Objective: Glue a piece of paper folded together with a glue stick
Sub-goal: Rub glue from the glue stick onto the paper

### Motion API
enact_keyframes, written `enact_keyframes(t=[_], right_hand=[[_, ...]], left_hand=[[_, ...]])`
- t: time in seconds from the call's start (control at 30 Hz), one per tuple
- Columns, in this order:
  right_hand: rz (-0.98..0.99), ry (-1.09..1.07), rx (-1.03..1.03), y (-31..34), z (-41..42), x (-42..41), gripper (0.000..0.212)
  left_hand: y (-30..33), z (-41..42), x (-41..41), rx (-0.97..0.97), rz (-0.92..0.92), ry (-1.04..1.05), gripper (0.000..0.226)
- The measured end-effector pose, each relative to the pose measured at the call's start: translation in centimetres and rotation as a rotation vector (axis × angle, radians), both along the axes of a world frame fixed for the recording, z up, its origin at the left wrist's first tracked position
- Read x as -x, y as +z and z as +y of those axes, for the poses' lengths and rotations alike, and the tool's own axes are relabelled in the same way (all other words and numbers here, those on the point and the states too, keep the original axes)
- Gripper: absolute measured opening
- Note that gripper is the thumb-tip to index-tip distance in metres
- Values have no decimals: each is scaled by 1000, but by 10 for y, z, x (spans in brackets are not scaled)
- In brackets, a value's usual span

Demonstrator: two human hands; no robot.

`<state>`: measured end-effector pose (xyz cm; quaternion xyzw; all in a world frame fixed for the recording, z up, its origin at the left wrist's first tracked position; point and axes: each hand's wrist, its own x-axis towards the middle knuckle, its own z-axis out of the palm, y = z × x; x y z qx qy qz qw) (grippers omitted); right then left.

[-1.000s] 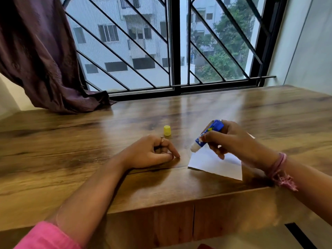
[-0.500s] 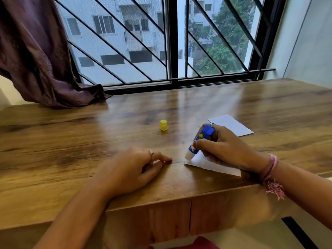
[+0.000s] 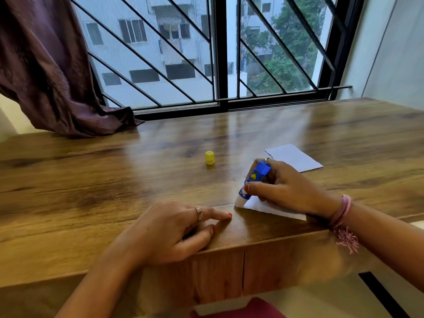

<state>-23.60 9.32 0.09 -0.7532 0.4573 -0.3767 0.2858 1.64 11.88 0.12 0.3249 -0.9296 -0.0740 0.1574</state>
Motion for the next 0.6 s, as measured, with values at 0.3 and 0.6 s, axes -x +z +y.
enact_keyframes(t=[0.3, 0.6], right_hand=[[22, -5, 40, 1, 2, 0, 15], [31, -16, 52, 0, -1, 1, 17]], left_hand=[[0, 1, -1, -6, 1, 22, 41], [-1, 0, -1, -23, 7, 31, 41]])
